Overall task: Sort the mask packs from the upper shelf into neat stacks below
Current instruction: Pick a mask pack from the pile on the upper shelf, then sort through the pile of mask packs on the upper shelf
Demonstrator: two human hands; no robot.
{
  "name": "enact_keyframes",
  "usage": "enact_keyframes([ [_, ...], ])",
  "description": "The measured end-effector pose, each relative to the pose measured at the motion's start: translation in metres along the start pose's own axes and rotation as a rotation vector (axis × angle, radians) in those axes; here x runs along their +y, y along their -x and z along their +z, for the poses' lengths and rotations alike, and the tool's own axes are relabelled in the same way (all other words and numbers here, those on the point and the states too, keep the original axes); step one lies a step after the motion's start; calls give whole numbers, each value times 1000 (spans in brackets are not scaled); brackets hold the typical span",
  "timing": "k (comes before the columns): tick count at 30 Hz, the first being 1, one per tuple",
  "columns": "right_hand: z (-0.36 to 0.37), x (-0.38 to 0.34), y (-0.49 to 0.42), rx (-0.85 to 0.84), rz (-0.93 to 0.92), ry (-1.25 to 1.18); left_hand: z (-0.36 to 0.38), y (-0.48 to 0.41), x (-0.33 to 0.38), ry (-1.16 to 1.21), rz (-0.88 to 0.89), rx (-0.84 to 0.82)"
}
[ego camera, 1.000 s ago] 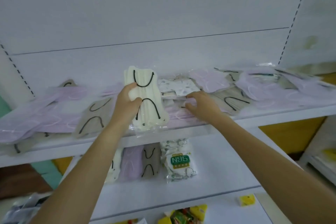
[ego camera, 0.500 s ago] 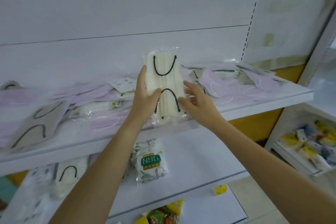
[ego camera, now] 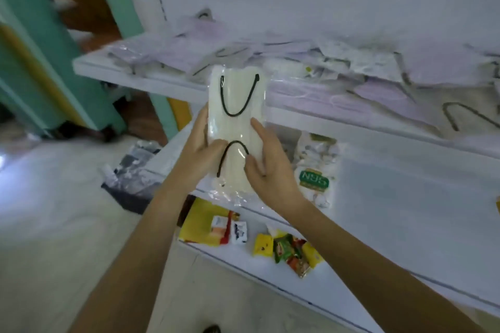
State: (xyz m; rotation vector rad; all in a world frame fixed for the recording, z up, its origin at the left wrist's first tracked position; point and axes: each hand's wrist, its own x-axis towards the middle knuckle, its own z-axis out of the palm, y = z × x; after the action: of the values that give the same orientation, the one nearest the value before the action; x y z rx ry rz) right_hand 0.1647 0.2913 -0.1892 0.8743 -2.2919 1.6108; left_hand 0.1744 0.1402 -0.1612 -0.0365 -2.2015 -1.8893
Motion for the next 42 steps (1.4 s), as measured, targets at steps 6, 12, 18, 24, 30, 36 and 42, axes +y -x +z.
enact_keyframes([
  [6, 99, 45, 10, -188, 313, -142, -73, 16, -84, -21, -352, 201],
  [12, 173, 84, 6, -160, 588, -110, -112, -18, -158, -47, -570, 205],
  [18, 221, 123, -34, 75, 759, -1, -145, -87, -203, -214, -665, -176],
  [24, 231, 176, -74, 147, 784, 160, -144, -136, -245, -351, -518, -244],
  [30, 219, 243, -136, 221, 687, 320, -117, -201, -275, -465, -272, -175],
  [36, 220, 311, -178, 77, 720, 393, -94, -259, -318, -703, -183, -249],
  [42, 231, 321, -174, 64, 745, 365, -84, -263, -334, -847, -221, -314],
])
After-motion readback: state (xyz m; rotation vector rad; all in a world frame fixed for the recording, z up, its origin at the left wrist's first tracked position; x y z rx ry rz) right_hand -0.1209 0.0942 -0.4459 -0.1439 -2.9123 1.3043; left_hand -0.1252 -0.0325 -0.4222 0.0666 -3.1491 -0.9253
